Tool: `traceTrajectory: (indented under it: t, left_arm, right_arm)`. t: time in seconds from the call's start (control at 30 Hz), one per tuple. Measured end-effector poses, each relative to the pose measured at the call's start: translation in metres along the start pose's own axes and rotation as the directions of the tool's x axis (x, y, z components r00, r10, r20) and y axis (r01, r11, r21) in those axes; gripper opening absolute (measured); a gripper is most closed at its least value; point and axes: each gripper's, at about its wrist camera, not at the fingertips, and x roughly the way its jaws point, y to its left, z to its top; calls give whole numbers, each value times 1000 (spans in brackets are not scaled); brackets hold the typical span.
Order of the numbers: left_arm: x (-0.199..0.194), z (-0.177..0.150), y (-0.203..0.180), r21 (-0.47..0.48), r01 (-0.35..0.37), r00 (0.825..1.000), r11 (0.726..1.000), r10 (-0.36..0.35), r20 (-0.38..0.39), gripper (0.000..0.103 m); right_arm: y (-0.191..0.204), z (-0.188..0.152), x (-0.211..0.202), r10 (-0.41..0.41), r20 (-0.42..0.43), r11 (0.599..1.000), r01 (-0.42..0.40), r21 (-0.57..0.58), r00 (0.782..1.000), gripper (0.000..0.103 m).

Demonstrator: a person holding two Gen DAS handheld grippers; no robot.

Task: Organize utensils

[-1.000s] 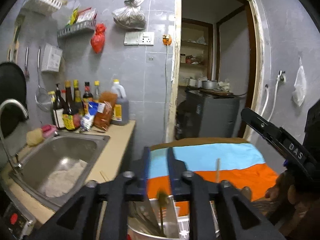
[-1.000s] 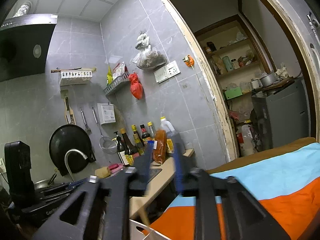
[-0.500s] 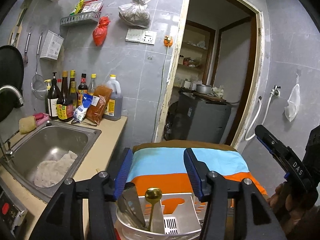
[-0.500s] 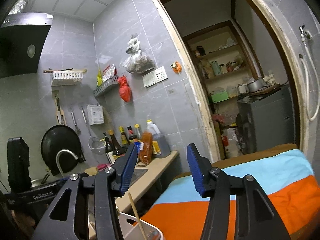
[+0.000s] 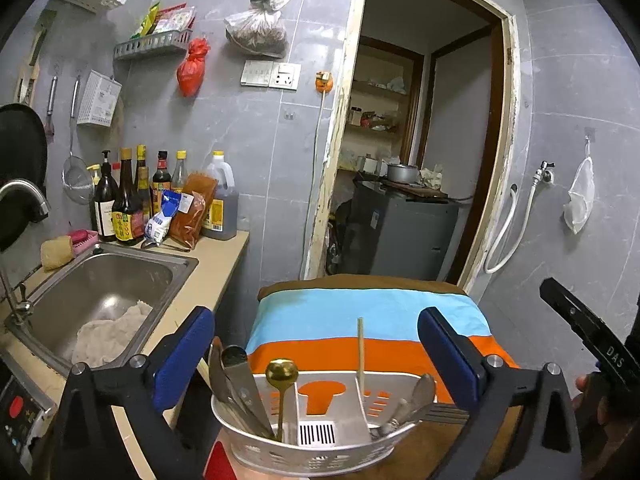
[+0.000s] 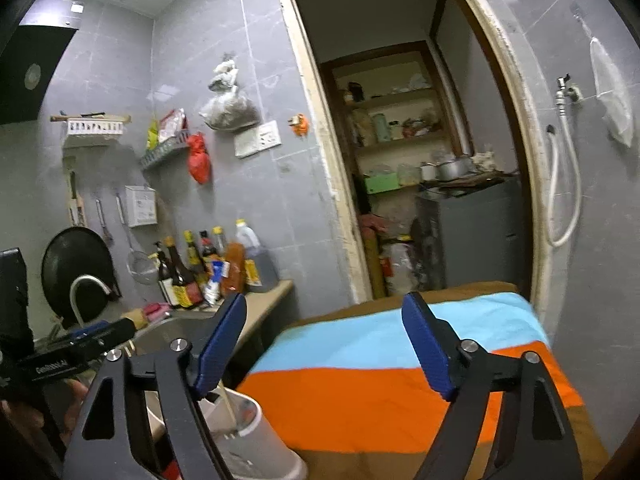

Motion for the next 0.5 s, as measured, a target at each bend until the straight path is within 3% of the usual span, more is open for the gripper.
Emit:
traceTrajectory:
  t: [0.13, 0.5]
  left_arm:
    - [-9, -4, -9, 8, -16, 1000, 1000, 16, -12, 103]
    - [-52, -26, -31, 7, -88, 992, 996, 89, -85, 103]
  right_arm:
    - [-10, 4, -19, -43, -16, 999, 43, -7, 999, 90]
    - [-31, 5, -84, -114, -79, 993, 111, -33, 990, 99]
